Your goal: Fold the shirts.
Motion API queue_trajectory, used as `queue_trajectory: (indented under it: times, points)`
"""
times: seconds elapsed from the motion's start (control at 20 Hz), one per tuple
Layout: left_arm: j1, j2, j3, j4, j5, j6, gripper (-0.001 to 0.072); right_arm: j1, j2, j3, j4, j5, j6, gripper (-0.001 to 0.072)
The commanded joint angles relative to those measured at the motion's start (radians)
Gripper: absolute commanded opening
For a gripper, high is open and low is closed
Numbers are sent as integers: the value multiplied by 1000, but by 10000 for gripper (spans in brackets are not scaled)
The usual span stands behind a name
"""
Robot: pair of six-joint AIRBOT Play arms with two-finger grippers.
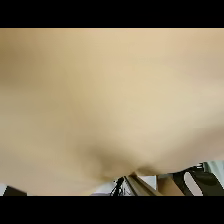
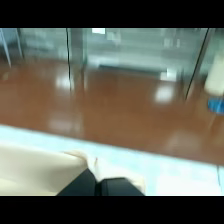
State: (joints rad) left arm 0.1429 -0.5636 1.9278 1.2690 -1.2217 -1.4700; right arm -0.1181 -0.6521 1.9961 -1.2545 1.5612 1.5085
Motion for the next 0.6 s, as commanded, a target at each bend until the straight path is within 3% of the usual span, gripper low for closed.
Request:
queue_trajectory:
  times: [0.0, 0.15, 0.3, 0.55]
  points:
    - [-54, -15, -187, 76, -29, -91, 19, 0, 5, -162, -13, 34, 10, 26]
    - [-54, -68, -441, -27, 0, -87, 19, 1, 2, -404, -13, -46, 5, 26]
    - [-54, -175, -645, -95, 126, -87, 19, 1, -72, -586, -30, -173, -6, 26]
    - [-103, -474, -639, -147, 312, -68, 19, 0, -385, -605, -1, -364, -23, 26]
